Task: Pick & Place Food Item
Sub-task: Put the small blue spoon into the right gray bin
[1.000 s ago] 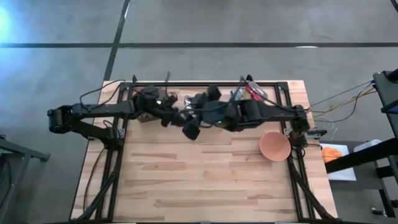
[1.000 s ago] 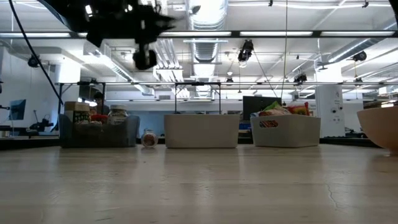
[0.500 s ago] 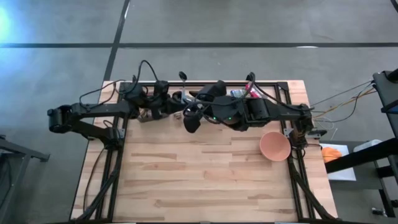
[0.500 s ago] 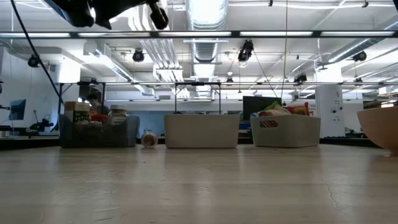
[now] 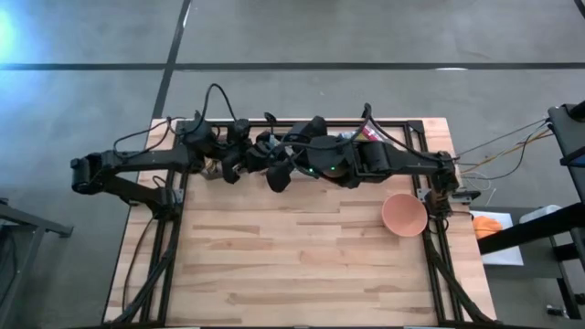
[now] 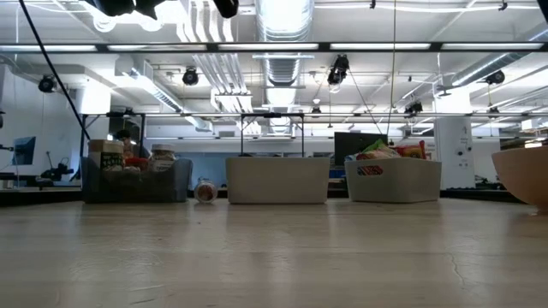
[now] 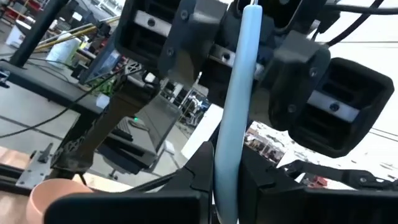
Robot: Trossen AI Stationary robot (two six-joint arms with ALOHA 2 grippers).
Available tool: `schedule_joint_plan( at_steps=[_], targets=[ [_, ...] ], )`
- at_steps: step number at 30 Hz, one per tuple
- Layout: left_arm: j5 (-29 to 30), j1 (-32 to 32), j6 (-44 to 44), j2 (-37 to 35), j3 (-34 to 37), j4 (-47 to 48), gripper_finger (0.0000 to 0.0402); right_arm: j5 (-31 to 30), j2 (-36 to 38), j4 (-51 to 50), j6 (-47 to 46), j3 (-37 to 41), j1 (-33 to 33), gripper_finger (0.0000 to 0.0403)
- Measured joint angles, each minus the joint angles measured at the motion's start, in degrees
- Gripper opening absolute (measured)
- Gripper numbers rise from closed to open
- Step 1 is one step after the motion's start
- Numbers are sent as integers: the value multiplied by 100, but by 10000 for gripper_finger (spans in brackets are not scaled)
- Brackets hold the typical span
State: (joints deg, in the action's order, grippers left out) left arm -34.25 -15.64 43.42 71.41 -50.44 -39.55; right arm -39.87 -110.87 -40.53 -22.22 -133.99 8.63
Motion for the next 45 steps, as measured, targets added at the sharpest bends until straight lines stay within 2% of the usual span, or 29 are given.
schedule_joint_plan(
  at_steps=[9, 11, 16, 23, 25, 31, 35, 40, 45],
  targets=[
    [14, 2, 4, 5, -2, -45, 26, 6, 0, 27, -14, 112, 5, 128],
    [17, 0, 4, 5, -2, -45, 26, 23, 2, 25, -9, 148, 7, 110],
    [1, -4, -112, 3, 5, -94, 26, 375, 19, 247, -66, 294, -71, 31],
    [1, -4, -48, 1, 5, -68, 31, 532, 27, 269, 83, 329, -116, 28],
    [27, -4, 170, 1, 5, -21, 58, 561, 25, 243, 251, 335, -116, 28],
    [43, -4, 573, 12, 16, 35, 179, 623, 11, 217, 635, 316, -118, 27],
    [-37, -4, 941, 9, 16, 18, 244, 778, 11, 177, 718, 210, -174, 27],
    [-462, -74, 1603, -24, 7, -121, 292, 796, 21, 82, 903, 126, -264, 27],
    [-955, -167, 1827, -261, 9, -82, 310, 794, 171, -62, 955, 123, -360, 27]
  ],
)
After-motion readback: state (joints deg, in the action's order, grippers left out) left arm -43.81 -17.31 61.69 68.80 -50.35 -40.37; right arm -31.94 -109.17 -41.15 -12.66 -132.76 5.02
